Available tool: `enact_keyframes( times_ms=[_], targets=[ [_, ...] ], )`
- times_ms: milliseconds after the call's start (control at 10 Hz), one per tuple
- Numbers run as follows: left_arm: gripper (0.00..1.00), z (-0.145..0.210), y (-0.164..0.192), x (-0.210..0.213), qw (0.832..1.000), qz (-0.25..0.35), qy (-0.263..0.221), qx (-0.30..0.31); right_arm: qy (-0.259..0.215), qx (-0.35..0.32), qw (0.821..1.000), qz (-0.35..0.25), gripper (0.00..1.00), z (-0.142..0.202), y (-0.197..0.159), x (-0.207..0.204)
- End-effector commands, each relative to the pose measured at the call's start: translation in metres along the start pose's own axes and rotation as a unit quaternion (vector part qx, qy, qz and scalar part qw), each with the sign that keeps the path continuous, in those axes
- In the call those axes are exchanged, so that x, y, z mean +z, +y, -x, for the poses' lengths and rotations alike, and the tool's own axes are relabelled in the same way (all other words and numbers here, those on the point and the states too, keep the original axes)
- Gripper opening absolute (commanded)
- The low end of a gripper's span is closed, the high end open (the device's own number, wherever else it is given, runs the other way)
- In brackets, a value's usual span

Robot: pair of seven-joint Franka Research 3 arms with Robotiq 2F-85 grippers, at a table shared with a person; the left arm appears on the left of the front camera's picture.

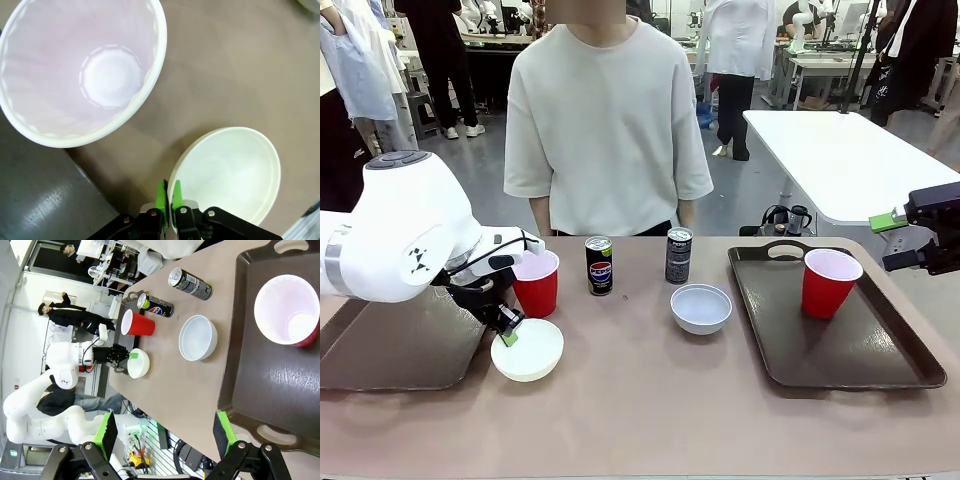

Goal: Prepare tableware on both trays.
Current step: Pick up a Picnic Bowl from the table and place it on a Handle tray.

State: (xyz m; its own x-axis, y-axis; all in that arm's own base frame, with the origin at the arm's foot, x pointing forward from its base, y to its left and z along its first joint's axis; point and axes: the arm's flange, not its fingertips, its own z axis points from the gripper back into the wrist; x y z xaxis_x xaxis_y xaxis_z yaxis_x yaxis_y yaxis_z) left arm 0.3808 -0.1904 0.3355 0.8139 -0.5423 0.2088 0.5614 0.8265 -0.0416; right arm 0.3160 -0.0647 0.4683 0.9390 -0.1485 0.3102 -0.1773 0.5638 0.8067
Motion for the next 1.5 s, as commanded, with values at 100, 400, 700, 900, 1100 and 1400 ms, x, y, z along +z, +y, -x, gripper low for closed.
enact_keyframes(
  times_ms=[100, 400, 700, 900, 1100, 1400],
  targets=[
    [0.00, 0.002, -0.012, 0.032, 0.998, 0.019, 0.008, 0.053, -0.006, 0.004, 1.000, -0.016, 1.00, -0.003, -0.001, -0.002],
    [0.00, 0.002, 0.003, 0.120, 0.994, 0.007, -0.056, 0.096, -0.006, 0.004, 1.000, -0.016, 1.00, -0.003, -0.001, -0.002],
    [0.00, 0.015, 0.077, 0.154, 0.984, -0.054, -0.086, 0.144, -0.006, 0.004, 1.000, -0.016, 1.00, -0.003, -0.001, -0.002],
    [0.00, 0.037, 0.128, 0.166, 0.976, -0.055, -0.085, 0.192, -0.006, 0.004, 1.000, -0.016, 1.00, -0.003, -0.001, -0.002],
    [0.00, 0.058, 0.167, 0.175, 0.968, -0.053, -0.087, 0.230, -0.006, 0.004, 1.000, -0.016, 1.00, -0.003, -0.001, -0.002],
    [0.00, 0.060, 0.160, 0.170, 0.969, -0.050, -0.091, 0.225, -0.006, 0.004, 1.000, -0.016, 1.00, -0.003, -0.001, -0.002]
  ],
)
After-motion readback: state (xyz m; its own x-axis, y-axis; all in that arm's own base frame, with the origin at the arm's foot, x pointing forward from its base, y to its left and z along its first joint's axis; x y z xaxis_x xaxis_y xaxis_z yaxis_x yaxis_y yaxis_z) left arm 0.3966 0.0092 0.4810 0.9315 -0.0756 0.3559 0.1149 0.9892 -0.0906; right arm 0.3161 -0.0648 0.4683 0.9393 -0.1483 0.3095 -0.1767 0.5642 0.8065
